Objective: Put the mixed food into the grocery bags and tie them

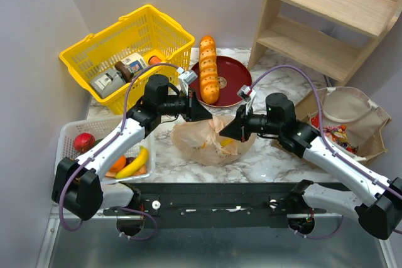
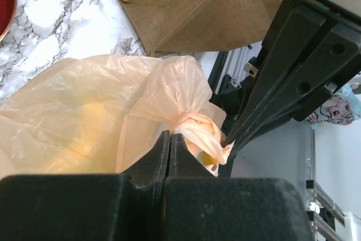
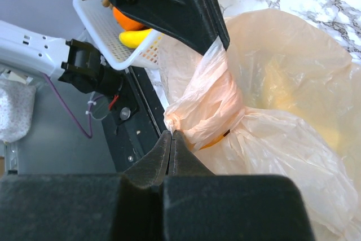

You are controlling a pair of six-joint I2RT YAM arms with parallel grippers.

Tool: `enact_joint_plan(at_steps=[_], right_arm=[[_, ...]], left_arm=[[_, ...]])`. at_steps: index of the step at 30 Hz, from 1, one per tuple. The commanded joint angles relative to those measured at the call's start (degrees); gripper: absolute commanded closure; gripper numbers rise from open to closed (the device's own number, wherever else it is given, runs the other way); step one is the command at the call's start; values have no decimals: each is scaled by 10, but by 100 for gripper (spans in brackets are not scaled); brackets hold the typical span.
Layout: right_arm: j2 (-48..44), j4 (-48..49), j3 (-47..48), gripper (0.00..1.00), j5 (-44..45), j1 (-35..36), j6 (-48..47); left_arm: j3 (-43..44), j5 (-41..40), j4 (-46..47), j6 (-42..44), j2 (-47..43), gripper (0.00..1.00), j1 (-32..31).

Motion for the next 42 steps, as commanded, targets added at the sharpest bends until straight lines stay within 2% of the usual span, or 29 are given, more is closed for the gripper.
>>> enact_joint_plan(at_steps=[1,10,17,18,23,24,27,33,42], right_arm=[[4,-36,-4,99,-13,18,-17],[21,-64,-31,99,55,18,-37],[29,-56,-26,99,62,18,-46],[29,-56,-24,99,61,18,-47],[25,-55,-20,99,59,19,-54],[25,-53,-20,99,59,19,-55],[27,-52,-20,99,55,19,-56],[25,-51,-19,99,55,19,-58],[30,-51,-16,99,61,19,-67]], left_arm=[[-2,-26,28,-22,4,100,2],[-5,-19,37,-37,3,100,3],[-5,10,37,-43,6,100,3],[-4,12,32,-43,7,97,3],[2,14,16,-36,11,70,3],[3,13,15,-37,13,59,3],[6,16,11,-37,22,49,3],[25,16,-28,-19,48,43,-1],[62,55,-98,21,86,41,-27]])
